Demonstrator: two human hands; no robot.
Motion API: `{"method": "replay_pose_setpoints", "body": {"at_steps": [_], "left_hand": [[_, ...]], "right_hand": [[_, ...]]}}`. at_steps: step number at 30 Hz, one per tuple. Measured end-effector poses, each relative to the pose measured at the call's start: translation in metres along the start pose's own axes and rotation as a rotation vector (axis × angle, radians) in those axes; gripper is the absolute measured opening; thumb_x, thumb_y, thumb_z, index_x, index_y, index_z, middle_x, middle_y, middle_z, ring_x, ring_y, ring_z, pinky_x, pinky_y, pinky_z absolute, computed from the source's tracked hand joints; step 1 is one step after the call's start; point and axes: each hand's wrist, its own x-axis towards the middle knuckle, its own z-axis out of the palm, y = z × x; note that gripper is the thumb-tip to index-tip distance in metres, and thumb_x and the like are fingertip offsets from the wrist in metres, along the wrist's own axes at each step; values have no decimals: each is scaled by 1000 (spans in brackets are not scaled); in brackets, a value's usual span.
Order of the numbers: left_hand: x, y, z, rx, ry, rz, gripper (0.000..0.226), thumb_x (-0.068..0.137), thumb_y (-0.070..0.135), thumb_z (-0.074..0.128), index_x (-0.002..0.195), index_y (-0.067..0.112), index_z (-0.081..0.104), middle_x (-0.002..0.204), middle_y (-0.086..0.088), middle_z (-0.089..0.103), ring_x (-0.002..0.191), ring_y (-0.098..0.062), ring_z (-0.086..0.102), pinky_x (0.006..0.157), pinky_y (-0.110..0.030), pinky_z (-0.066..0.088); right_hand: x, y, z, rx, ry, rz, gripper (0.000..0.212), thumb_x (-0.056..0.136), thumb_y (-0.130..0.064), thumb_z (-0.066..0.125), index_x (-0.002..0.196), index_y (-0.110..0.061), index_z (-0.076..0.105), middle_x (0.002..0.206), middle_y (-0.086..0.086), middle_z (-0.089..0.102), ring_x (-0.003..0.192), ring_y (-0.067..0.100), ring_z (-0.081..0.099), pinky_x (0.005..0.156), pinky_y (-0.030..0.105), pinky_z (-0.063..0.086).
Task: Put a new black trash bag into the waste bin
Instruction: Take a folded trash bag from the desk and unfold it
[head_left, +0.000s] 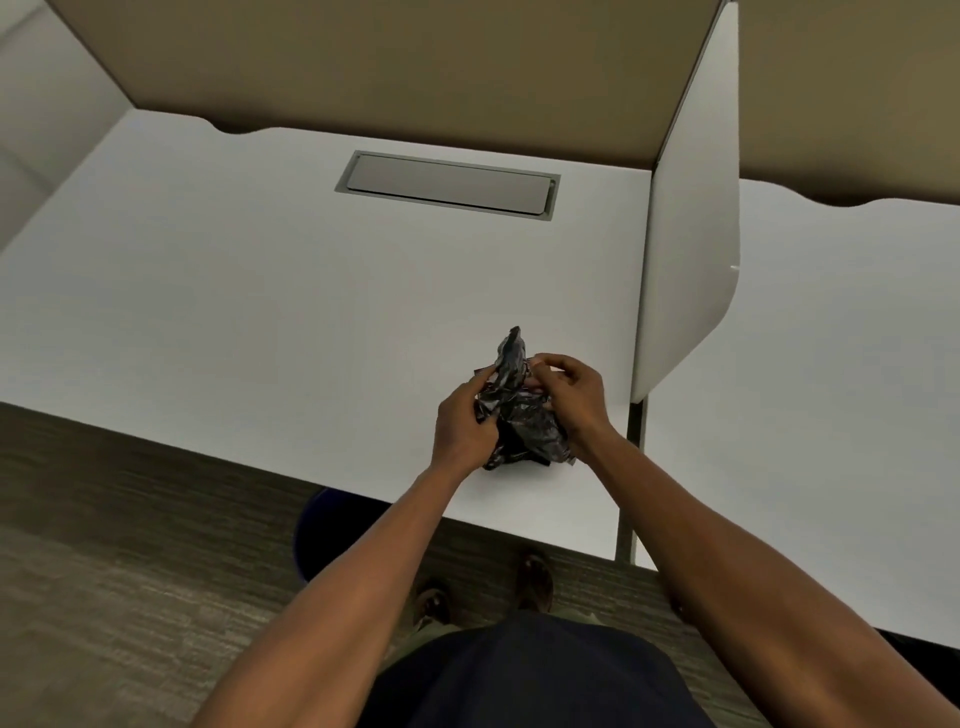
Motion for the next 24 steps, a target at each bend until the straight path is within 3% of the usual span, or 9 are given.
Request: {"method": "replay_pose_setpoints", "body": {"at_steps": [3,7,9,11,14,16,18,20,24], "left_hand": [[2,0,-16,-108,9,-97,59,93,0,59,145,27,59,132,5,67,117,-7,62,94,-9,51],[-2,11,-38,-400,27,-188,53,90,-6,59,121,34,74,117,7,77,112,-14,71,92,-30,60],[-6,17,-52,-589,24,-240,50,89,-10,58,109,32,77,104,5,81,104,-20,75,80,-30,61],[-10,19,-68,-757,8,-298,42,91,-10,59,111,22,76,105,-4,81,102,-26,74,76,-33,62],[-19,16,-90,-929,-27,-356,35,91,-3,64,123,10,72,118,-13,78,111,-32,71,84,-37,62],[-29,11,-104,-1006,-78,-341,39,88,7,72,127,7,71,127,-16,74,117,-33,69,92,-39,60],[-39,4,-116,-1073,-145,-311,49,81,19,81,128,8,73,134,-18,70,123,-33,67,99,-41,57],[-49,-3,-125,-1105,-181,-283,60,82,30,83,136,9,68,142,-18,65,131,-35,62,108,-45,50],[-59,-14,-144,-988,-11,-323,69,76,38,90,135,11,68,138,-17,68,131,-35,63,119,-53,40]], "right_hand": [[8,-2,-12,-10,101,1,5,94,-21,74,98,-24,77,87,1,81,81,12,76,73,28,61],[13,0,-27,-229,87,37,37,89,-41,77,121,-23,73,122,0,72,114,21,67,102,42,55],[8,-2,-31,-265,-2,116,59,86,-52,78,136,-24,63,133,3,62,121,23,62,102,44,55],[1,-5,-31,-157,-149,232,66,87,-57,76,139,-19,60,136,9,65,114,26,69,85,39,61],[-17,-10,-27,47,-464,297,61,91,-59,69,134,-15,68,119,12,78,90,23,79,62,30,61],[-27,-13,-19,134,-563,266,52,93,-48,71,130,-11,71,117,14,78,92,24,78,66,31,61],[-34,-17,-8,172,-596,226,35,95,-28,74,124,-7,72,117,17,77,97,28,77,74,34,62],[-40,-22,4,195,-603,227,27,95,-15,74,120,-6,72,108,17,79,85,26,78,65,34,63],[-52,-28,29,219,-611,226,16,95,-17,72,109,-11,76,104,15,77,82,26,76,70,37,63]]}}
